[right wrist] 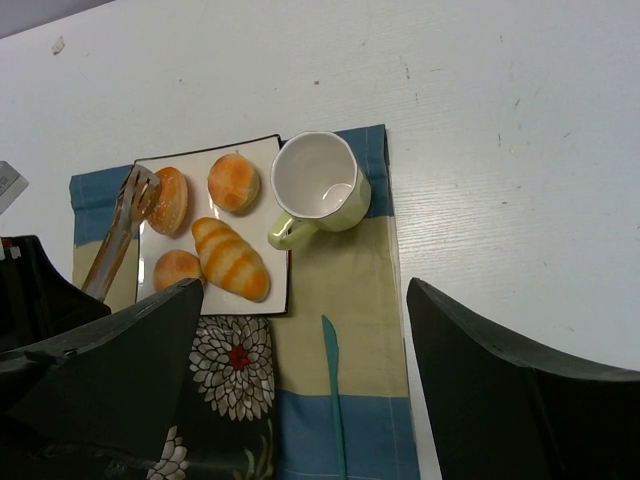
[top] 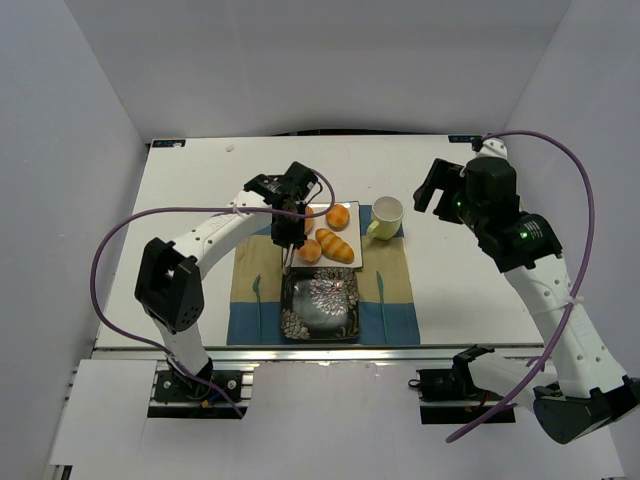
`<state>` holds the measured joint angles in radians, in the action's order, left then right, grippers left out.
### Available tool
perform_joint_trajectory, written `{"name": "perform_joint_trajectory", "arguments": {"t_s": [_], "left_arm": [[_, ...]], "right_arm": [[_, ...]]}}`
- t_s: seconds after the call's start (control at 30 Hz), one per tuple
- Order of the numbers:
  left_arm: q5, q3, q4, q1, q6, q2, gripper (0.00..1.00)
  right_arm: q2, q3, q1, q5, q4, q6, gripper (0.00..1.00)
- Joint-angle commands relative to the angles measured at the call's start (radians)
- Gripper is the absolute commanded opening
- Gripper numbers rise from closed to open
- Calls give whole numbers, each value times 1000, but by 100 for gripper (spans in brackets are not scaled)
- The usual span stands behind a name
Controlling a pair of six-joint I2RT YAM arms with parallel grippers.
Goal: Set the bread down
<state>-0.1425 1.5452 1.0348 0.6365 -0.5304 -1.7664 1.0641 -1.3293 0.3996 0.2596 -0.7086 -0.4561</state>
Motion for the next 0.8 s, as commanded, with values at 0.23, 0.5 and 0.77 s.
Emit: {"name": "perform_joint_trajectory", "arguments": {"t_s": [0.23, 0.5, 0.77], "left_arm": [[-32, 78, 33, 5, 1, 58, 27], [-72, 228, 94, 3, 17, 27, 25], [13, 175, 174, 9, -26, 142, 24]], "right_arm": [[-24, 1, -4, -5, 21, -1, 89], [-24, 4, -4, -14, 27, -1, 89], [-13, -22, -4, 3, 26, 13, 89]]}}
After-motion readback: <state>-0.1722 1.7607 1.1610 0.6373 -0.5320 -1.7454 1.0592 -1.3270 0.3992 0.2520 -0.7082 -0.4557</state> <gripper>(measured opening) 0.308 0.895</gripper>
